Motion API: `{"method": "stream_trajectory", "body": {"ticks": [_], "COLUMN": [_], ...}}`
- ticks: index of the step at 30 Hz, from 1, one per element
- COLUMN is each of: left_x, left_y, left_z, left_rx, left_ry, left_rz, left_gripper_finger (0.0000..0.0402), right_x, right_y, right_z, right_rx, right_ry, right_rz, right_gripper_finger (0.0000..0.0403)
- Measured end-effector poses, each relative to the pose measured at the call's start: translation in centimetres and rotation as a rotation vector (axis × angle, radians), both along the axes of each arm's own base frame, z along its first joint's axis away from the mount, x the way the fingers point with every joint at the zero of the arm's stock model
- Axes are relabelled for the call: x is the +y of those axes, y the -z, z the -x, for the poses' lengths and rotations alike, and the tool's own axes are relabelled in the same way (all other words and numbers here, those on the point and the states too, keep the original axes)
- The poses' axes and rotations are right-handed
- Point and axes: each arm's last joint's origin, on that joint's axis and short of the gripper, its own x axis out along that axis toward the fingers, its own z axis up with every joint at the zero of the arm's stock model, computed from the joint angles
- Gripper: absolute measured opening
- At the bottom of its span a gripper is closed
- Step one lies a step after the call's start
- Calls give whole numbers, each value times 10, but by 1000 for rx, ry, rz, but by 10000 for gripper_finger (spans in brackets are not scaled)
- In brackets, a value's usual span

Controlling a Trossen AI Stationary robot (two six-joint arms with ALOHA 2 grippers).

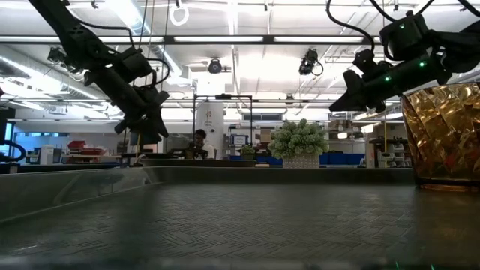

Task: Pick and place plate/cup/fork/spoon on tray
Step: Put the black plate on the black tray to the bottom left of the brown cup

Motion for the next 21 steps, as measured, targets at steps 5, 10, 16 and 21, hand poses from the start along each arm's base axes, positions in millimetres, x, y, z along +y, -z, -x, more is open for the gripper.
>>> {"method": "stream_trajectory", "body": {"ticks": [5, 10, 16, 21], "left_x": [3, 6, 8, 8], "left_y": [7, 26, 34, 41], "left_z": [0, -6, -6, -7], "left_rx": [13, 52, 46, 50], "left_ry": [-12, -7, 12, 29], "left_rz": [25, 88, 131, 163], "left_gripper_finger": [144, 144, 144, 144], "right_x": [0, 0, 1, 1], "right_y": [0, 0, 0, -1], "right_z": [0, 0, -1, -1], "right_rx": [0, -1, -3, -11], "right_ry": [-1, -2, -10, -10], "right_rz": [0, 1, 0, 2], "right_gripper_finger": [7, 7, 7, 7]}}
